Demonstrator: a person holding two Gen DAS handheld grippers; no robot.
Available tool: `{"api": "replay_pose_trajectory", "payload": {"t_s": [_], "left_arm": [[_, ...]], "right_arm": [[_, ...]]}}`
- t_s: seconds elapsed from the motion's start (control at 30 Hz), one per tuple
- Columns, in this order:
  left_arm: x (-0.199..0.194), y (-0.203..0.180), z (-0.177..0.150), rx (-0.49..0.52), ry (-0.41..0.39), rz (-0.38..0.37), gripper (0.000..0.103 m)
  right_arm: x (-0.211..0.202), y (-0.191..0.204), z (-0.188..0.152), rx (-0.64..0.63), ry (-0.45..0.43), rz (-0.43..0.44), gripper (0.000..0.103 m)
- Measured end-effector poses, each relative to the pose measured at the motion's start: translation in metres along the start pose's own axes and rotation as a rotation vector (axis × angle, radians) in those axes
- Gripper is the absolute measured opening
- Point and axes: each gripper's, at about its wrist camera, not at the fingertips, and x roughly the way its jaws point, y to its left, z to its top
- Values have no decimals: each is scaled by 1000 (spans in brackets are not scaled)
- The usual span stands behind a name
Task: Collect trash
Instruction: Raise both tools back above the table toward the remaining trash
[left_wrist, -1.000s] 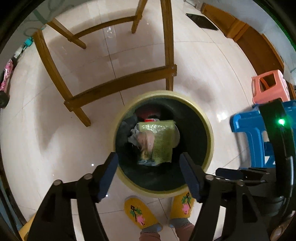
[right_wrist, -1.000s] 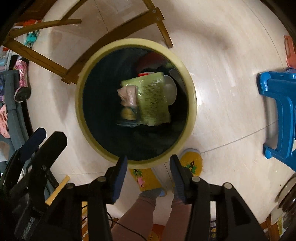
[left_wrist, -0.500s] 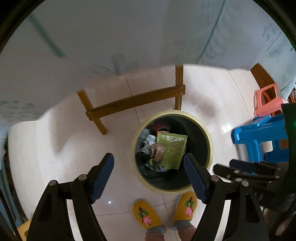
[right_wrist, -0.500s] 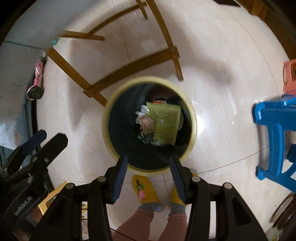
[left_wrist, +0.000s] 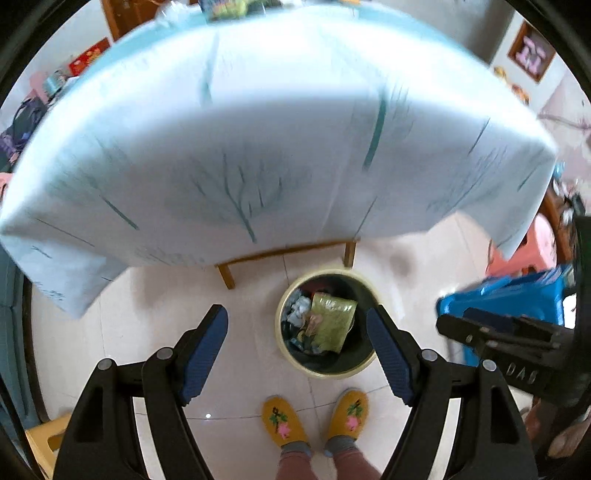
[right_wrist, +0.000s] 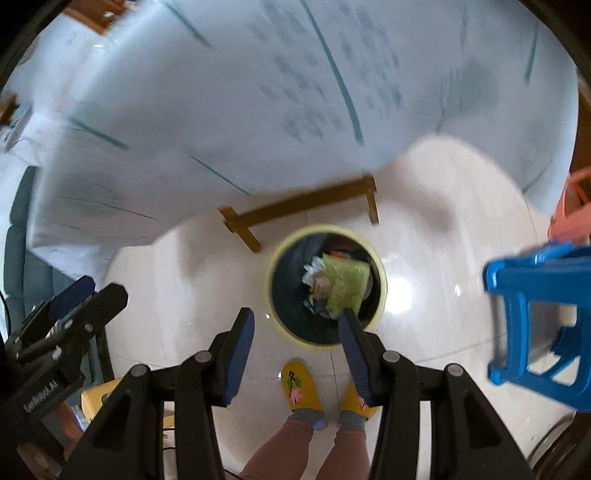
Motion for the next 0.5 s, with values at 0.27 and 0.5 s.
{"api": "replay_pose_trajectory", "payload": {"t_s": [0.27,0.5], "left_arm": [[-91,-5,36,-51,-97,14,77],[-152,-2,47,-113,-180,45,77]], "right_arm": [[-88,37,17,-133,-107,23,48],[-154,61,31,-230,-179,83,48]]}}
